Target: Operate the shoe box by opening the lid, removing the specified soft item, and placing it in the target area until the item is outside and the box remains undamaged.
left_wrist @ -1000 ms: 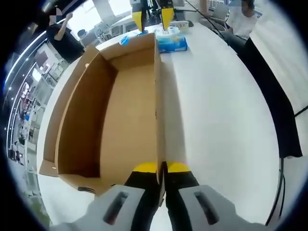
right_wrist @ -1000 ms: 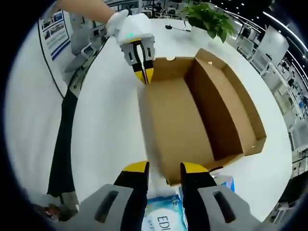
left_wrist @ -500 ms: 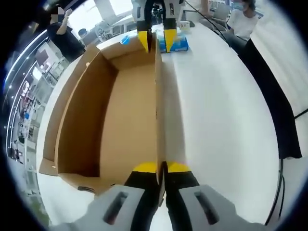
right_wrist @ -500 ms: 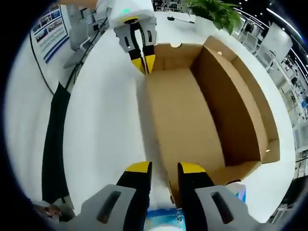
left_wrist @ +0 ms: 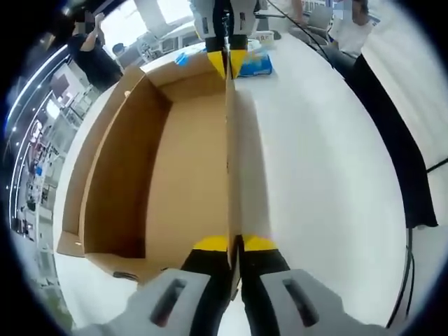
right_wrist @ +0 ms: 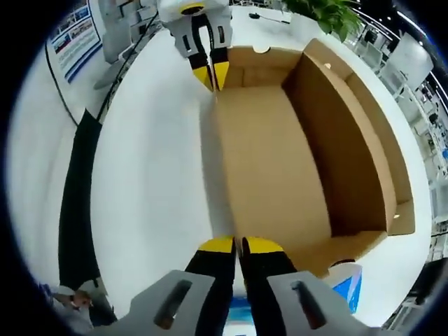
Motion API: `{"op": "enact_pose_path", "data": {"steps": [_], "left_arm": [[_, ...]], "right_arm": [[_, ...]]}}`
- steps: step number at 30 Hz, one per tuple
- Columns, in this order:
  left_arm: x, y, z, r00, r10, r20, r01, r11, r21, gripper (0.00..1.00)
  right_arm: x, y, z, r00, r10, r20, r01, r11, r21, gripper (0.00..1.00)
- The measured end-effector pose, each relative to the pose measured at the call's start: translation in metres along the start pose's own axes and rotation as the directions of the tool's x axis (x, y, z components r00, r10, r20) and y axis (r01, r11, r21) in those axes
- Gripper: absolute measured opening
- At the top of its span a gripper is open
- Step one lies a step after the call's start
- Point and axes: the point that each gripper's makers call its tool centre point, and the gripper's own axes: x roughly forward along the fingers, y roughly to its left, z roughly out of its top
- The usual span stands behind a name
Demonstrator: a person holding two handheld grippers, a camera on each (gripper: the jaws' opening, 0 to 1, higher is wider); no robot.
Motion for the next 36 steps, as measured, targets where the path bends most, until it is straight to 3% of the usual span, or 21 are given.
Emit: {"op": "enact_pose_path", "data": {"steps": [5,8,14,20,24,26,29,32,33,34,36], "left_arm": [[0.000,0.001,0.000,1.000,-0.003,0.000,0.003,1.000,0.002,0.02],[0.000,0.001,0.000,1.000,-0.003,-0.001,0.003,1.000,0.009,0.02],[0.000,0.001,-0.001,1.000,-0.003,-0.010,0.003,1.000,-0.025,0.02],[0.000,0.001,-0.002,1.000,-0.004,-0.014,0.004,1.000,-0.022,0.02],[0.000,0.000,-0.002,1.000,-0.004,-0.012,0.004,1.000,-0.013,0.02],[0.001,0.000,-0.002,1.000,-0.001,-0.009,0.001,1.000,-0.010,0.03],[0.001,0.001,-0.002,1.000,0.003,-0.011,-0.003,1.000,-0.016,0.03],[0.001,0.001,-0.004,0.999,0.024,-0.029,-0.028,0.993,-0.114,0.04],[0.001,0.001,-0.003,1.000,0.013,-0.021,-0.015,0.997,-0.074,0.05],[0.000,0.001,-0.002,1.000,0.013,-0.013,-0.014,0.997,-0.082,0.07],[-0.001,-0.004,0.001,0.999,-0.029,0.013,0.031,0.988,-0.152,0.14]], "right_arm": [[0.000,0.000,0.000,1.000,-0.003,-0.003,0.003,0.998,-0.063,0.01],[0.001,0.001,-0.002,0.999,-0.026,-0.027,0.025,1.000,-0.015,0.01],[0.004,0.000,-0.002,0.998,-0.059,-0.037,0.057,0.996,-0.073,0.02],[0.003,0.004,-0.003,0.997,-0.044,-0.056,0.036,0.989,-0.140,0.01],[0.004,0.005,-0.003,0.997,-0.041,-0.058,0.037,0.996,-0.076,0.00],[0.004,0.003,-0.003,0.998,-0.054,-0.036,0.049,0.992,-0.119,0.00],[0.005,0.005,-0.003,0.998,-0.063,-0.031,0.059,0.992,-0.110,0.00],[0.005,0.009,-0.004,0.998,-0.053,-0.046,0.047,0.991,-0.123,0.00],[0.005,0.011,-0.004,0.998,-0.044,-0.045,0.037,0.987,-0.156,0.00],[0.005,0.011,-0.004,0.998,-0.044,-0.043,0.036,0.987,-0.159,0.00],[0.005,0.010,-0.004,0.998,-0.042,-0.043,0.036,0.991,-0.133,0.00]]}}
